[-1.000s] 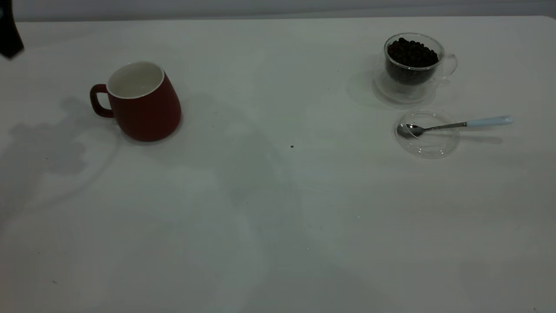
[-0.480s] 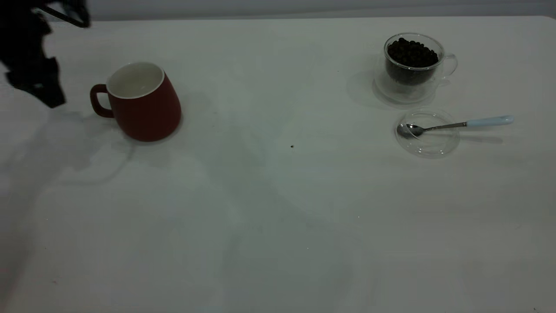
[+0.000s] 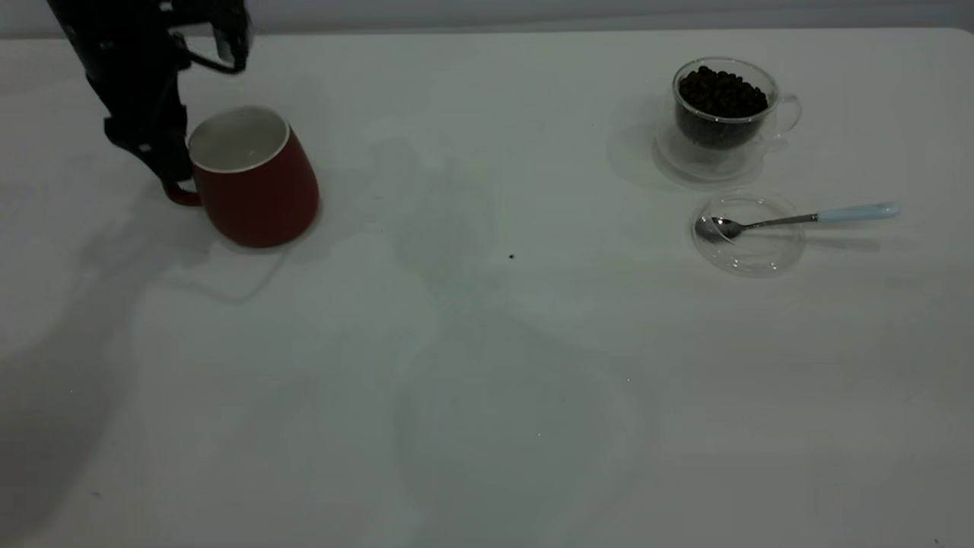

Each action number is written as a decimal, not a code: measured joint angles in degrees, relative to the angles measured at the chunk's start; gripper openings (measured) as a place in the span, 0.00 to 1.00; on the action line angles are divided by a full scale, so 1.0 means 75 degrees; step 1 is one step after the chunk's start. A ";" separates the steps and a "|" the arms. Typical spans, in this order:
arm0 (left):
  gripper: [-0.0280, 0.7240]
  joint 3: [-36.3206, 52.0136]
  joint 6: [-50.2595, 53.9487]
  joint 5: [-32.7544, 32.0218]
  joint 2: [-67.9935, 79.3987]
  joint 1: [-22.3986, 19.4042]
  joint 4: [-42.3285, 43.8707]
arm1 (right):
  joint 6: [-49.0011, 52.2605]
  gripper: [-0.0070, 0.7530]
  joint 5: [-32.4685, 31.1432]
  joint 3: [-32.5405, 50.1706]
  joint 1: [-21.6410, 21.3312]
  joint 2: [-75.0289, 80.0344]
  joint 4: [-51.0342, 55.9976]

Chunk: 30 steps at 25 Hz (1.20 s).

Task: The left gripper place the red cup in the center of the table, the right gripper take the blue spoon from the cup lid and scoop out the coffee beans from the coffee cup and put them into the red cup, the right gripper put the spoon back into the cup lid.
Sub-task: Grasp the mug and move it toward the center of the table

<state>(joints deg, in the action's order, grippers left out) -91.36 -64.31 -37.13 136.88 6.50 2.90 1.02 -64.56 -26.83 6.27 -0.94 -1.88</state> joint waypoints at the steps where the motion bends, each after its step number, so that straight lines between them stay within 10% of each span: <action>1: 0.82 0.0000 -0.0161 0.0000 0.0053 0.0022 0.0000 | 0.0000 0.73 0.0000 0.0000 0.0000 0.0000 0.0000; 30: 0.82 0.0000 -0.0864 0.1427 0.0207 0.1827 -0.1916 | 0.0000 0.73 0.0000 0.0000 0.0000 0.0000 0.0000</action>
<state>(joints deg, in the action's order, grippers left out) -91.36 -70.79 -26.43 138.43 20.21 -11.48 1.02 -64.56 -26.83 6.27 -0.94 -1.88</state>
